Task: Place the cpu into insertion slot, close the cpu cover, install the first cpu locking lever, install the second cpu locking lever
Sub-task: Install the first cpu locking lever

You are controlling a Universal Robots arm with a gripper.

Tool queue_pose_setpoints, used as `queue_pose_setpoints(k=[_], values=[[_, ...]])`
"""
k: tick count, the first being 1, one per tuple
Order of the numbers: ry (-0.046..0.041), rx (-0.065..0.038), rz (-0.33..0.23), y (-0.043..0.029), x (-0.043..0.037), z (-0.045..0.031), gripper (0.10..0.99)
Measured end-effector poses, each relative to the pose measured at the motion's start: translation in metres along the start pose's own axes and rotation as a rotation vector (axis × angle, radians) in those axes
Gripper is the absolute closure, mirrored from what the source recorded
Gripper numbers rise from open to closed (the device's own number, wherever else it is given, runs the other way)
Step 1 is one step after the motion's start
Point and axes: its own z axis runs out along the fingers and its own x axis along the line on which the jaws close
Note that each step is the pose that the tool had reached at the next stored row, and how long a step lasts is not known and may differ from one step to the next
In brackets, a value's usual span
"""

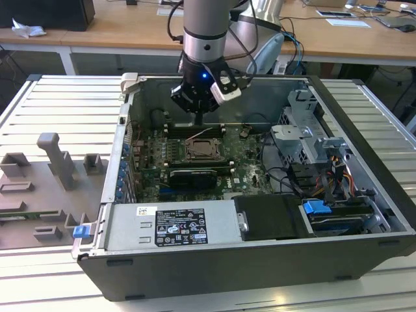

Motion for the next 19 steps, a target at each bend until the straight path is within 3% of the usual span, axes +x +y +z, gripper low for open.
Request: queue_pose_setpoints(k=[2, 7, 12, 13, 15, 19], values=[[-0.0002, -0.006, 0.000, -0.0005, 0.0001, 0.0034, 0.980], [-0.0001, -0.006, 0.000, -0.0018, -0.0004, 0.0140, 0.980], [-0.0002, -0.007, 0.000, -0.0024, -0.0045, 0.0196, 0.980], [-0.0003, -0.009, 0.000, -0.0025, -0.0049, 0.0201, 0.980], [-0.0003, -0.021, -0.002, -0.0026, -0.0054, 0.0211, 0.980], [0.0005, -0.024, -0.009, -0.0028, -0.0063, 0.0239, 0.980]])
